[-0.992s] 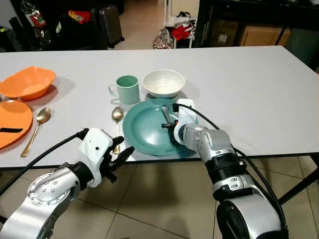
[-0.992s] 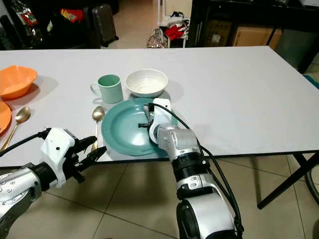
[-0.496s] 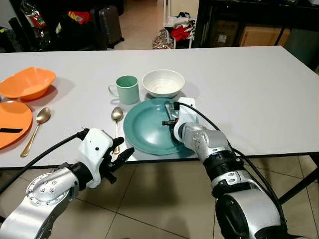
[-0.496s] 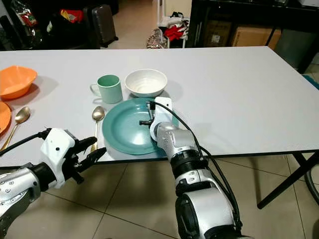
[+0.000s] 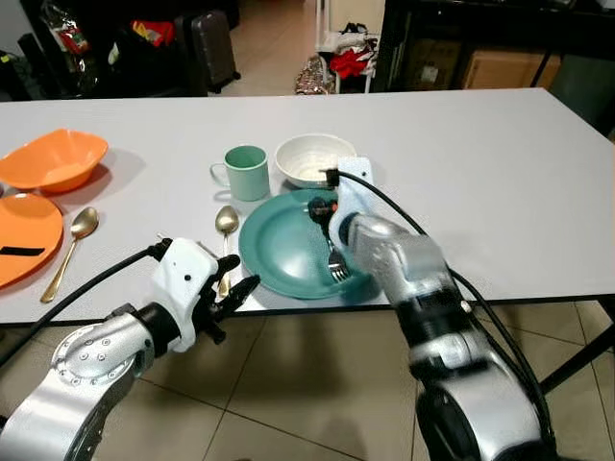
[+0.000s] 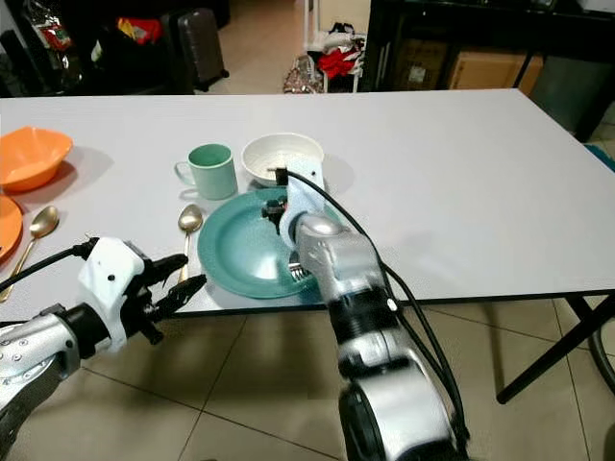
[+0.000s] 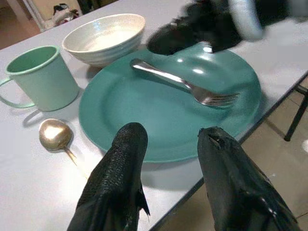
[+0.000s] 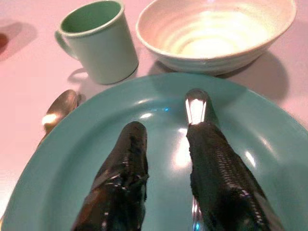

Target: Setting the table

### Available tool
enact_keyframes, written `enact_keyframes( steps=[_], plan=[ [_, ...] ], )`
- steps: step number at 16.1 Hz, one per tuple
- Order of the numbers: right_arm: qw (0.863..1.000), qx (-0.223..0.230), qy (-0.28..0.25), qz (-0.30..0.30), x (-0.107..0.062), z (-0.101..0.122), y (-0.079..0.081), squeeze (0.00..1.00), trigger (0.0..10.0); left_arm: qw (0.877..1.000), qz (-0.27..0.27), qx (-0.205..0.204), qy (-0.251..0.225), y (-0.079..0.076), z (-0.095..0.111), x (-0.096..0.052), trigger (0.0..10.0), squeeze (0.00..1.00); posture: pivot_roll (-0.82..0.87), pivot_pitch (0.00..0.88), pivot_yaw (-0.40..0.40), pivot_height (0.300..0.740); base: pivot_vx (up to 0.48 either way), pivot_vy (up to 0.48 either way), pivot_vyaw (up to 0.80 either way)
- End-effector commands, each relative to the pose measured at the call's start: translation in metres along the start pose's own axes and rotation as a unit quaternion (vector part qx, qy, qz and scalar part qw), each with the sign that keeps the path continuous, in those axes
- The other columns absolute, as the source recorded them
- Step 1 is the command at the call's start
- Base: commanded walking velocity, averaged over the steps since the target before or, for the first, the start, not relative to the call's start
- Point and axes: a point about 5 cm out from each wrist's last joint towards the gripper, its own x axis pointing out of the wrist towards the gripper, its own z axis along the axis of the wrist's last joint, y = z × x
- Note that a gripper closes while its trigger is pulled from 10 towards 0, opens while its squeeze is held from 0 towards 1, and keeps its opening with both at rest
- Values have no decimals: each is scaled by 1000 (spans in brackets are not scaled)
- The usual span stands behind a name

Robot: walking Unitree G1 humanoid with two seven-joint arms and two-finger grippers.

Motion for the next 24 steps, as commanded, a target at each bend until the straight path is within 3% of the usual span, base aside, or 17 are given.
enact_keyframes(
  steps=[1,2,3,4,6,8,9,11,16,22,24],
  plan=[
    [1000,-3,-13,25,-11,9,0,976,10000,1000,12,-1,-14,6,5,2,10000,0,-15,0,68,740,0,0,0],
    [998,-12,-35,46,-23,15,-3,404,10000,999,24,-8,-23,6,6,5,10000,0,-23,0,77,740,0,0,0],
    [994,-32,-79,65,-36,20,-6,0,10000,998,48,-20,-31,5,6,8,10000,0,-32,0,86,740,0,0,0],
    [988,-66,-124,64,-52,22,-13,0,10000,994,92,-51,-35,4,4,12,10000,0,-43,0,93,740,0,0,0],
    [982,-64,-164,60,-77,18,-21,0,10000,988,127,-73,-41,1,1,17,10000,0,-76,0,110,740,0,0,0],
    [981,-93,-168,17,-98,2,-32,0,10000,987,131,-75,-60,-3,5,24,10000,0,-103,0,128,740,0,0,0],
    [982,-104,-158,-16,-114,-20,-41,0,10000,987,126,-73,-74,-5,11,34,10000,0,-127,0,148,740,0,307,0],
    [979,-115,-164,-42,-129,-34,-42,0,10000,986,121,-76,-85,-6,17,43,10000,0,-152,0,170,740,0,334,0],
    [978,-83,-170,-86,-138,-45,-44,0,10000,987,127,-64,-71,-6,13,50,10000,0,-161,0,171,740,0,339,0],
    [980,-85,-173,-58,-130,-38,-43,0,10000,982,161,-80,-66,-1,8,45,10000,0,-136,0,139,740,0,340,0],
    [983,-67,-161,-55,-130,-40,-47,0,10000,978,179,-86,-63,-3,8,43,10000,0,-98,0,96,740,0,341,0]
  ],
)
